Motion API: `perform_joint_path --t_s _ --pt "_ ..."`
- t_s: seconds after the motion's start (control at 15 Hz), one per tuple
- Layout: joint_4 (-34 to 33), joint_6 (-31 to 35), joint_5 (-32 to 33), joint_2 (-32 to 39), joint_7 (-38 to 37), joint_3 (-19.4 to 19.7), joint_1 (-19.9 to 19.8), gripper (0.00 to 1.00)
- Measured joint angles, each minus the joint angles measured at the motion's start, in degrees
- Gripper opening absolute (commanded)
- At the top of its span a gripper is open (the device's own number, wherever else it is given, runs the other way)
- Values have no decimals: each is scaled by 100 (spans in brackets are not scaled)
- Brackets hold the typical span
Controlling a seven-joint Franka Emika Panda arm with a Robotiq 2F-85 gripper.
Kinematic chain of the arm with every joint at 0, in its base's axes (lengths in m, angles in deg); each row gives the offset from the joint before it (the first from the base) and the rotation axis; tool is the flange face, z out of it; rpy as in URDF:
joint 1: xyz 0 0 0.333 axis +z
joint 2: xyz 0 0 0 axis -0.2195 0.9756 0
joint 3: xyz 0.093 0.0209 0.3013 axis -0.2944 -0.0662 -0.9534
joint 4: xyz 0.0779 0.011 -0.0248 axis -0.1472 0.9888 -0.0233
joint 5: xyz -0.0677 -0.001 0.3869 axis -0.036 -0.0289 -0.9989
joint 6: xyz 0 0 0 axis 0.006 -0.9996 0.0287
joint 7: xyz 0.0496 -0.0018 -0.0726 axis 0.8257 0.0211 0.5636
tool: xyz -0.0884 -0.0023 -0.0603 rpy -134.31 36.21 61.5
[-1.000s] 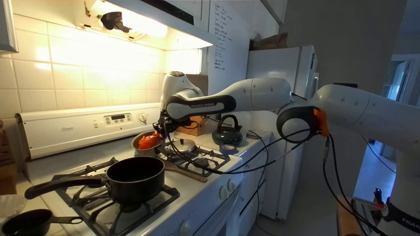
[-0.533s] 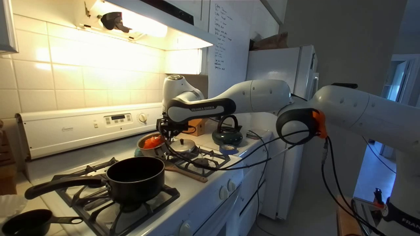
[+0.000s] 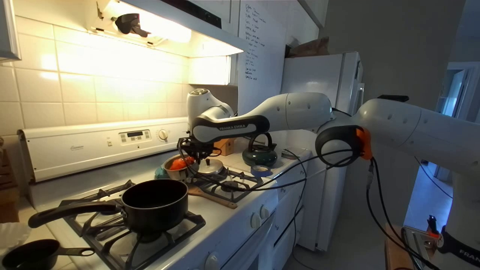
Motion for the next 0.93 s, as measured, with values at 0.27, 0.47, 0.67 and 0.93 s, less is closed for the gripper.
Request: perform_joint_path --t_s 0.27,0.47,0.67,0.93 --pt "0 8 14 51 -278 26 -38 2" --pt "0 87 16 71 -86 9 -70 2" --pt "0 329 19 106 676 -31 -126 2" --pt "0 915 18 231 1481 -93 -243 2"
